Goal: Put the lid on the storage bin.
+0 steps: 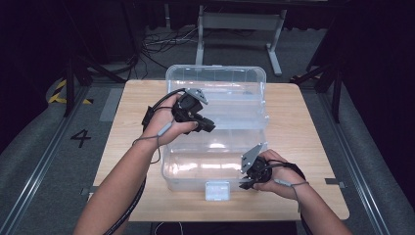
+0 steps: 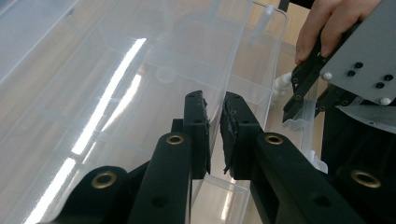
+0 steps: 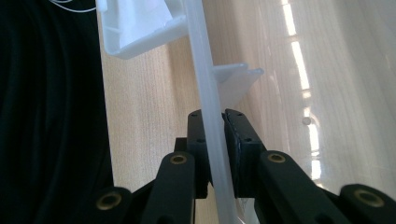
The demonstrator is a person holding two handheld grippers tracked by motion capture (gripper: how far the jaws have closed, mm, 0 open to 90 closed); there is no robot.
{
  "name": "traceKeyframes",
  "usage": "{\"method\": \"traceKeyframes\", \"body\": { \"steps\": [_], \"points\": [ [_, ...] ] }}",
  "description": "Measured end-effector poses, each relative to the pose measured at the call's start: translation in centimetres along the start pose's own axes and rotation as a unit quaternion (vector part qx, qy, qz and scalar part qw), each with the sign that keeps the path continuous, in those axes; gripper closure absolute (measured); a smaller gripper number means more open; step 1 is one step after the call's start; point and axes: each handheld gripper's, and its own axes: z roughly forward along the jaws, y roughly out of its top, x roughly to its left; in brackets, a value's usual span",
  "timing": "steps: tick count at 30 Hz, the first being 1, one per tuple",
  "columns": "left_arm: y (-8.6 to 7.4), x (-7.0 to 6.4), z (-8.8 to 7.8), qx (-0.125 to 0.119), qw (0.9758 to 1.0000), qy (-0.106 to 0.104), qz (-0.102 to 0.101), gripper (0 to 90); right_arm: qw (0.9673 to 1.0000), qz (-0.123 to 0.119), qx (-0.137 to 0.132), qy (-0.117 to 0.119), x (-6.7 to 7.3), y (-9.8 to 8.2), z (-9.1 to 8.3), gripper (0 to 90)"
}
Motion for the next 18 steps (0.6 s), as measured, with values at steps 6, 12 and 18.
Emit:
{"method": "traceKeyframes", "body": {
  "steps": [6, 12, 18],
  "points": [
    [0.0, -0.5, 0.0, 0.007, 0.9999, -0.001, 0.007, 81.7, 1.0, -0.001, 0.0, 0.0, 0.0, 0.0, 0.0, 81.3],
    [-0.2, -1.0, 0.0, 0.01, 0.9999, -0.002, 0.01, 82.0, 1.0, 0.001, 0.003, -0.002, 0.1, 0.0, 0.0, 81.5],
    [-0.5, -1.5, 0.0, 0.013, 0.9998, -0.007, 0.012, 82.0, 1.0, -0.003, 0.004, -0.003, 0.1, 0.0, 0.0, 81.6]
  ]
}}
